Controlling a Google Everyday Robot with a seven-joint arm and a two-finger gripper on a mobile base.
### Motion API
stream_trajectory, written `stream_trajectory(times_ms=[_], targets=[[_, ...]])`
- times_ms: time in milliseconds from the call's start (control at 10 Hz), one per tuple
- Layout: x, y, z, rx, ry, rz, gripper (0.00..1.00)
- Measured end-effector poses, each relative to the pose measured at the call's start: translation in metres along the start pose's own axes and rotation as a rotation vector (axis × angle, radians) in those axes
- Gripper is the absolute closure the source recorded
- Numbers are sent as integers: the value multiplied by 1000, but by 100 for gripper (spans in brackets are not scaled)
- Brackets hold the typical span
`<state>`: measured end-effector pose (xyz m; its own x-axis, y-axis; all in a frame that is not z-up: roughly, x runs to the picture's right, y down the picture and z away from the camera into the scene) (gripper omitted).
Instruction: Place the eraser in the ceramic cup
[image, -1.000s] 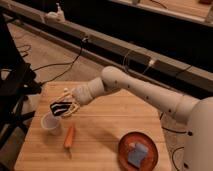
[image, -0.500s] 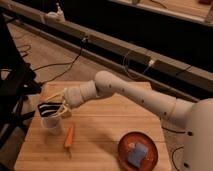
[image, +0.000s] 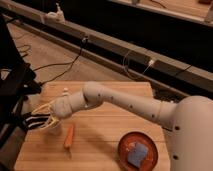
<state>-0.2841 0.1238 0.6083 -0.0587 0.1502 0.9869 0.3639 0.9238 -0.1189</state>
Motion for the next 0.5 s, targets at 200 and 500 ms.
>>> stream_trajectory(times_ms=[200,500], targets=[[2,-4,12,4,-8,-18,100],[5,-13,11,33,2,-36,100]])
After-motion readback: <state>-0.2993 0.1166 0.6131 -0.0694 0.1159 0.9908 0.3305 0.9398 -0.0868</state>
